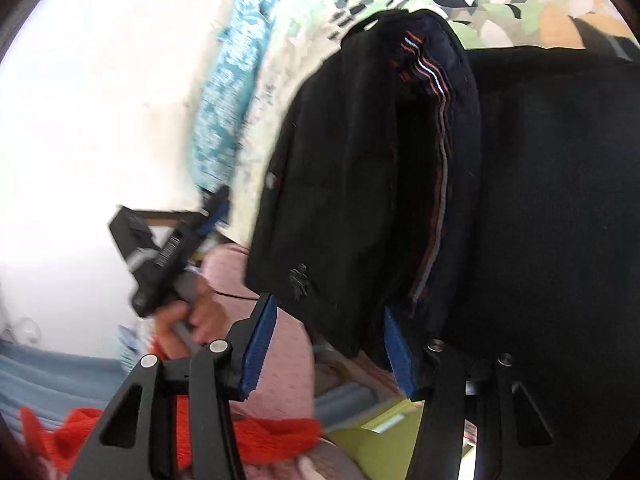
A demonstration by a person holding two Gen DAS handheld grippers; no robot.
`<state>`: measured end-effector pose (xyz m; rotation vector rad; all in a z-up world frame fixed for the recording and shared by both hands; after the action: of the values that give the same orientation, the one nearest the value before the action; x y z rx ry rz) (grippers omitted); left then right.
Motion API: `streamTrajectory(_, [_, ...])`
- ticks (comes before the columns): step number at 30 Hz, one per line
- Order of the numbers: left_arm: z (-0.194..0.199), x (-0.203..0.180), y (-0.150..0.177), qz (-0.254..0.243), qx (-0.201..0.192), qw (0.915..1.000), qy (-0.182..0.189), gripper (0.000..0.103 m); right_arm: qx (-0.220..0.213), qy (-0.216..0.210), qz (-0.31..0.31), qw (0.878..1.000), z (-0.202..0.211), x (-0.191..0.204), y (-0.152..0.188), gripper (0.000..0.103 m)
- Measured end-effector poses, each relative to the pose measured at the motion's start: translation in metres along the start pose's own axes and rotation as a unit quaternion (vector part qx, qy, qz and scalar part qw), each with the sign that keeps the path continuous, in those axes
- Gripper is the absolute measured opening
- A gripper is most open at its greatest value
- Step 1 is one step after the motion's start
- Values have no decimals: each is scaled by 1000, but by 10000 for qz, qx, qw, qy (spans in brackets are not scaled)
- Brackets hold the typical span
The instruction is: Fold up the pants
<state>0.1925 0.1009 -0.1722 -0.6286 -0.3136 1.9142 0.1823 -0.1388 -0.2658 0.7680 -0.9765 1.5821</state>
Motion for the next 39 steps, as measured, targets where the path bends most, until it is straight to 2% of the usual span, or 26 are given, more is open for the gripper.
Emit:
streamTrajectory(2, [-1,0,0,-6,8,10000,-13,78,62,333,124,9993,-6,-3,-1,50])
streamTrajectory(3, [-2,0,0,-12,12,10000,-32,78,90,573,220,9981,-9,-3,-1,33])
streamTrajectory(4, [-3,0,0,-17,11,10000,-53,78,63,729,311,9968,-10,1,-2,26])
streamTrajectory(6, [-3,2,-1,-17,-10,10000,-88,78,-56,915,586,9941,-4,16,-3,21])
streamTrajectory(9, [1,7,-4,76,-72,9999,-82,78,-453,944,1154,9878,25,54,-10,20])
streamTrajectory(13, [4,11,-7,226,-116,9997,-25,78,-841,1246,1691,9741,74,95,-20,19])
streamTrajectory(18, [7,4,-3,104,-136,9998,27,78,-925,1714,2018,9599,121,111,-11,19])
streamTrajectory(22, [9,-6,1,-58,-119,9999,108,78,-915,2135,1815,9556,152,91,2,19])
streamTrajectory(27, [9,-22,8,-326,-72,9992,207,78,-850,2429,1300,9575,176,39,21,19])
streamTrajectory(31, [12,-38,16,-625,-19,9976,282,78,-834,2445,936,9615,178,5,36,19])
streamTrajectory(36, [22,-62,29,-1017,-21,9937,462,78,-1220,2258,769,9634,187,-2,49,19])
streamTrajectory(39, [21,-81,39,-1315,46,9897,571,79,-1047,2496,400,9618,179,-31,63,19])
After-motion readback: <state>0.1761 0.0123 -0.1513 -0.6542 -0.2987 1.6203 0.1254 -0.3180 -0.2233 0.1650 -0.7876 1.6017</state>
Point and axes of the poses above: each gripper's, at about its wrist camera, not at the fingertips, and z roughly against the way its jaws point, x to its left, y to its underside, the point moved 4 cm from there along -z, roughly the way its jaws point, and after that the axes turned 12 degrees about z, right-handed, at the moved point
